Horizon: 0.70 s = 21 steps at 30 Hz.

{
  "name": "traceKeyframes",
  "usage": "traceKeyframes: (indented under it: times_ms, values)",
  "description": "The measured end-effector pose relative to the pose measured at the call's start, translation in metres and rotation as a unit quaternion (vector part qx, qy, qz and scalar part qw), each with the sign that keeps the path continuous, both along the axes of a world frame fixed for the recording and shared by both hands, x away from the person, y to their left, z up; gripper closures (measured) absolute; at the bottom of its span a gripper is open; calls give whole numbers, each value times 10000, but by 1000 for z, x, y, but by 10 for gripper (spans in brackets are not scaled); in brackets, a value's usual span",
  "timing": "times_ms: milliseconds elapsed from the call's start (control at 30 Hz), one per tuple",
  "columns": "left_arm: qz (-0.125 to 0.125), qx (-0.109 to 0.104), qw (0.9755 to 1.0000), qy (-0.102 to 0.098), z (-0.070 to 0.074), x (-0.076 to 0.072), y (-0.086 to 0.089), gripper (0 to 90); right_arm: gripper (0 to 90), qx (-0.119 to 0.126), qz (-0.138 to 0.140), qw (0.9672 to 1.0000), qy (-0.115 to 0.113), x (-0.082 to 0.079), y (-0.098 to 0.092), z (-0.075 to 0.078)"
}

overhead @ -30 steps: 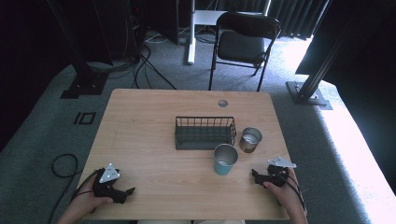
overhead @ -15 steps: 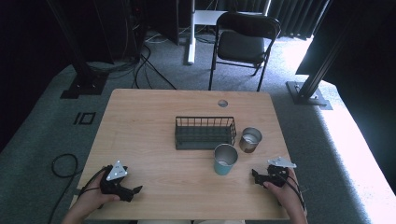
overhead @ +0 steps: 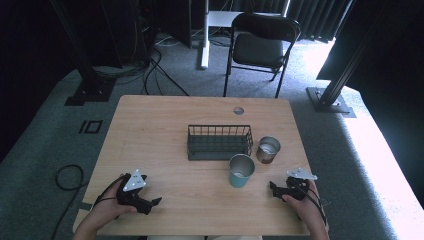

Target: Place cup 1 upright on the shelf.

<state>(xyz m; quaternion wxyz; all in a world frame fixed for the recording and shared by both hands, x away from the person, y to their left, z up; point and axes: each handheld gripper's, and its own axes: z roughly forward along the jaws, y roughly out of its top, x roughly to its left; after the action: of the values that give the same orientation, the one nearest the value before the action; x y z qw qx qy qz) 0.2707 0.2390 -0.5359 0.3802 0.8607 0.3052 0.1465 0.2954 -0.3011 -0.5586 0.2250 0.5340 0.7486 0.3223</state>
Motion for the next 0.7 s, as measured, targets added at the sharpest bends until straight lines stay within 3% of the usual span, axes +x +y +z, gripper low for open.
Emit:
traceKeyframes:
  times_ms: [700]
  values:
    - [-584, -60, 9983, -18, 8, 15, -48, 5, 110, 1, -1, 10000, 1, 0, 0, 0]
